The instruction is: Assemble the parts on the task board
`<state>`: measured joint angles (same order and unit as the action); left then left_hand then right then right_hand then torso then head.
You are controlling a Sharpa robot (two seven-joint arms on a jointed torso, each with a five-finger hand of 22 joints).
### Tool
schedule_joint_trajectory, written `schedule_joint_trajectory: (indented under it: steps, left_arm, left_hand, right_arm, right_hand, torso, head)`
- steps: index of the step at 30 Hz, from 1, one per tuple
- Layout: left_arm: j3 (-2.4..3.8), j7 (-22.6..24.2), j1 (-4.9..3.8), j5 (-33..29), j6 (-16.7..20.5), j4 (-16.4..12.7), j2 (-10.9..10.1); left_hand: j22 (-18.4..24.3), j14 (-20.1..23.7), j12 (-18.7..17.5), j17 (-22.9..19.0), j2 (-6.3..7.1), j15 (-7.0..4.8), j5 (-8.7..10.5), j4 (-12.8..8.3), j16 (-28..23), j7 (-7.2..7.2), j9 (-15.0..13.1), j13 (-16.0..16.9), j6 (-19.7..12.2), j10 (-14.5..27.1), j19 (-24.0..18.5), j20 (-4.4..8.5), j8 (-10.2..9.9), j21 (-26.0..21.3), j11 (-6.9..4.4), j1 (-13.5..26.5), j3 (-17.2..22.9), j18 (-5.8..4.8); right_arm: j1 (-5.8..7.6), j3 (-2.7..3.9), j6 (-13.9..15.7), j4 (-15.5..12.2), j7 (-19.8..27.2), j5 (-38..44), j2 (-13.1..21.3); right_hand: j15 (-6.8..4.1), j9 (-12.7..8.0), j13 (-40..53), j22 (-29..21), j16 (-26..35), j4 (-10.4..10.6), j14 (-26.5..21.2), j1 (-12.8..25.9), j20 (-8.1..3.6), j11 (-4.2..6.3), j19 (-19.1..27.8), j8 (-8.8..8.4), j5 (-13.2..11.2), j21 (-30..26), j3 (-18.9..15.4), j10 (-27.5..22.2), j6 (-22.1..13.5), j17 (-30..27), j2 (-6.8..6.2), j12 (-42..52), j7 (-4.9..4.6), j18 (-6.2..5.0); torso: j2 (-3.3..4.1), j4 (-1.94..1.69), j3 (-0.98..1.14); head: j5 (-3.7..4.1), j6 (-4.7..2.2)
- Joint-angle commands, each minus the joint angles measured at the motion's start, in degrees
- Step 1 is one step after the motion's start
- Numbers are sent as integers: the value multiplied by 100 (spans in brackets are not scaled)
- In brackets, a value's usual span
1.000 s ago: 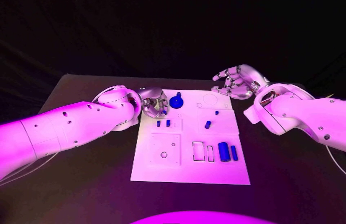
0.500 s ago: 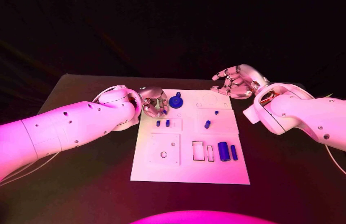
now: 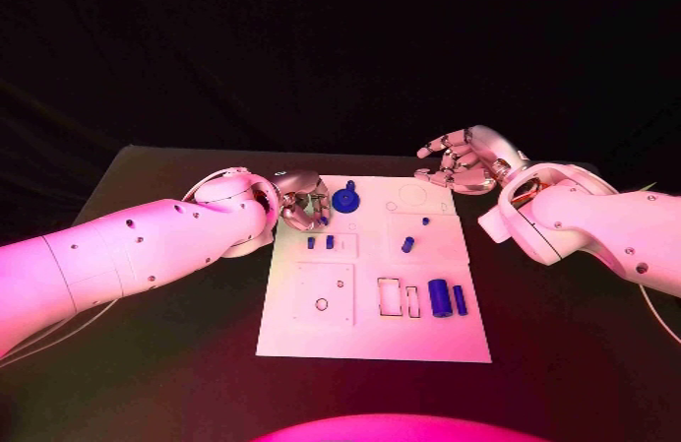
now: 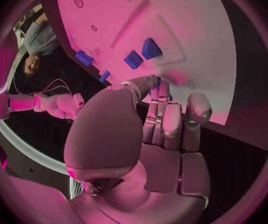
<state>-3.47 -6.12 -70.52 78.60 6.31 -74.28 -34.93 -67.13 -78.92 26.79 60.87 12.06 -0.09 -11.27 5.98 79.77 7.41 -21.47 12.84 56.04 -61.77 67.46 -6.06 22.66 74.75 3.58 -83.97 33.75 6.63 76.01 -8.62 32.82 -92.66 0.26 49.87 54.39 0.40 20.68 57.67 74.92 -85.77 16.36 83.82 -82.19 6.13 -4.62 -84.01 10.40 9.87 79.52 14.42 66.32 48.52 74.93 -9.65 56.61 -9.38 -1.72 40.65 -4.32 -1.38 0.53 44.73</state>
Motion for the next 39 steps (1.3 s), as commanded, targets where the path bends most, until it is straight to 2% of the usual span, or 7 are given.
schedule_joint_trajectory:
  steps: [1, 19, 28, 31, 39]
  left_arm:
    - [-7, -105, 9, 29, -68, 13, 11]
    - [-7, -65, 9, -70, -252, 36, 39]
    - [-7, -70, 9, -107, -349, 44, 23]
    - [-7, -63, 9, -111, -330, 45, 19]
    - [-7, -48, 9, -116, -235, 55, 14]
  left_hand:
    - [-5, -34, -36, 5, -40, 6, -3, -30, 11, 9, -10, 6, 50, -41, 29, -11, 3, 35, 2, 16, -16, -49]
    - [10, -36, -60, 3, -21, 4, 0, -37, 12, 4, -8, 10, 52, -47, 10, -12, -16, 23, 1, 46, -30, -45]
    - [79, -21, -167, -20, 88, 25, -14, -16, 15, 18, 21, 15, -7, -36, -71, -28, -135, -40, 26, 211, -59, -29]
    - [95, -7, -188, -25, 136, 35, -16, -21, 22, 37, 70, 39, -154, -54, -92, -41, -275, -62, 32, 258, -38, -25]
    - [143, 28, -216, -66, 195, 59, -14, -15, 18, 72, 112, 71, -270, -22, -144, -60, -410, -107, 60, 323, -26, -14]
  right_arm:
    - [-3, 1, -38, -9, 48, 31, -2]
    - [-3, 1, -43, 6, 50, 31, -14]
    - [-4, 1, -24, 14, 53, 31, -24]
    - [-5, 1, -16, 16, 52, 31, -25]
    - [-10, 1, -6, 24, 38, 34, -37]
  right_hand:
    - [-41, -8, -5, 820, 26, -15, 403, 22, -22, 24, -109, 19, 33, -33, 32, 10, 6, 728, -38, -30, -8, -81]
    - [-41, -8, -5, 820, 26, -15, 403, 22, -22, 24, -109, 19, 33, -33, 32, 10, 6, 728, -38, -30, -8, -81]
    - [-42, -9, -9, 820, 27, -10, 404, 37, -24, 25, -111, 24, 33, -34, 39, 22, 5, 728, -38, -28, -8, -80]
    - [-42, -9, -17, 817, 33, -7, 401, 43, -24, 25, -109, 26, 33, -39, 41, 21, 4, 719, -35, -34, -8, -81]
    - [-42, -9, -17, 817, 33, -7, 401, 43, -24, 25, -109, 26, 33, -39, 41, 21, 4, 719, -35, -34, -8, -81]
  torso:
    - [0, 0, 0]
    - [-1, 0, -1]
    - [-5, -2, -1]
    - [-6, -4, -2]
    - [-4, -2, -3]
  head:
    - [2, 7]
    - [2, 22]
    - [3, 33]
    - [2, 37]
    - [5, 28]
